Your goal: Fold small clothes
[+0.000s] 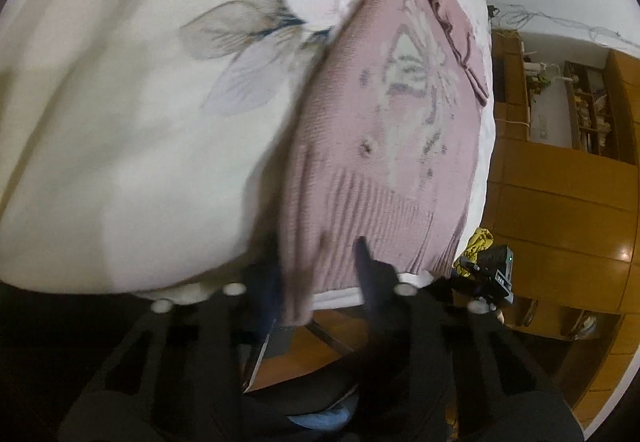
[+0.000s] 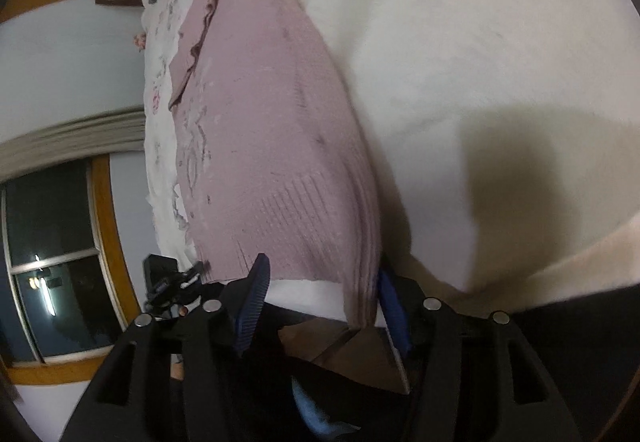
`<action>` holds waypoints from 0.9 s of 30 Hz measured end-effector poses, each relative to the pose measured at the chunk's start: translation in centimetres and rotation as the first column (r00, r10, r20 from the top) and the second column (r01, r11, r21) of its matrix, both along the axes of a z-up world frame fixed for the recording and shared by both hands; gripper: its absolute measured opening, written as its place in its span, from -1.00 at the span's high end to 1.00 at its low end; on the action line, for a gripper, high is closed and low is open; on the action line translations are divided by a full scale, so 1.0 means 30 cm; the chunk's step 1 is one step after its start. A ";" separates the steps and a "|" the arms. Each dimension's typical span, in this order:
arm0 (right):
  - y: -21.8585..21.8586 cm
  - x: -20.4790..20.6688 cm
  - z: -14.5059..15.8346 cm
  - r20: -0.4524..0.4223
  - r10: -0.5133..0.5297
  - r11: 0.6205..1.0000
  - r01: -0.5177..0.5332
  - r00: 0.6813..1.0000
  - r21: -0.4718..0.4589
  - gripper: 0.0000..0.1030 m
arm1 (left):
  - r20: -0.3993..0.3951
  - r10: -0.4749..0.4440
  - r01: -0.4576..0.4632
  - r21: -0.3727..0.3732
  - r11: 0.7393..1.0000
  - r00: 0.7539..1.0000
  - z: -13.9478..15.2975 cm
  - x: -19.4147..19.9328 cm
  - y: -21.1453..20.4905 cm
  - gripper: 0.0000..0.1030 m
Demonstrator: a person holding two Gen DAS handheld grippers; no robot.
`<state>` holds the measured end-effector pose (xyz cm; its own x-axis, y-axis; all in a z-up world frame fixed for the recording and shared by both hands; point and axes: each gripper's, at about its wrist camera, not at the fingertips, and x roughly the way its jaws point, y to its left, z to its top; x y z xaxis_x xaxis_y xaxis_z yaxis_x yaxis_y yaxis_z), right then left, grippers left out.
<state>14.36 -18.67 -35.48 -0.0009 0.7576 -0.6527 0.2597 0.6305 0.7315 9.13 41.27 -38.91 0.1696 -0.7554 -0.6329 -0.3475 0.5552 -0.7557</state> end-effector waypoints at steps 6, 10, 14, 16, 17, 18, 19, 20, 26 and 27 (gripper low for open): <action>0.007 -0.034 0.023 0.026 0.001 1.000 -0.001 1.000 -0.003 0.58 | 0.036 0.031 -0.030 -0.019 0.999 0.999 0.024 -0.025 -0.005 0.83; -0.012 -0.041 0.041 0.064 -0.034 0.999 0.035 0.997 -0.001 0.80 | 0.064 0.084 -0.081 -0.043 0.996 0.994 0.064 -0.038 0.012 0.85; -0.045 -0.043 0.083 0.101 -0.082 0.996 0.078 0.991 0.046 0.82 | 0.108 0.110 -0.102 -0.078 0.992 0.988 0.124 -0.039 0.010 0.86; -0.047 -0.041 0.098 0.112 -0.092 0.995 0.086 0.989 0.058 0.82 | 0.122 0.117 -0.106 -0.090 0.990 0.986 0.145 -0.035 0.004 0.86; -0.048 -0.039 0.102 0.116 -0.095 0.994 0.088 0.989 0.060 0.82 | 0.125 0.120 -0.109 -0.091 0.990 0.985 0.151 -0.032 0.002 0.86; -0.050 -0.037 0.104 0.118 -0.095 0.994 0.089 0.988 0.060 0.82 | 0.126 0.120 -0.110 -0.090 0.990 0.985 0.152 -0.027 -0.001 0.86; -0.054 -0.034 0.101 0.117 -0.097 0.994 0.091 0.988 0.054 0.82 | 0.124 0.122 -0.112 -0.089 0.990 0.985 0.151 -0.025 0.000 0.86; -0.060 -0.033 0.098 0.116 -0.100 0.994 0.094 0.988 0.050 0.83 | 0.122 0.126 -0.115 -0.090 0.989 0.985 0.150 -0.025 0.001 0.86; -0.061 -0.035 0.061 0.086 -0.064 0.998 0.063 0.994 0.022 0.81 | 0.091 0.104 -0.097 -0.073 0.993 0.990 0.112 -0.022 0.001 0.86; -0.057 -0.034 0.046 0.067 -0.051 0.999 0.050 0.996 0.009 0.72 | 0.084 0.097 -0.091 -0.068 0.993 0.992 0.104 -0.023 0.001 0.86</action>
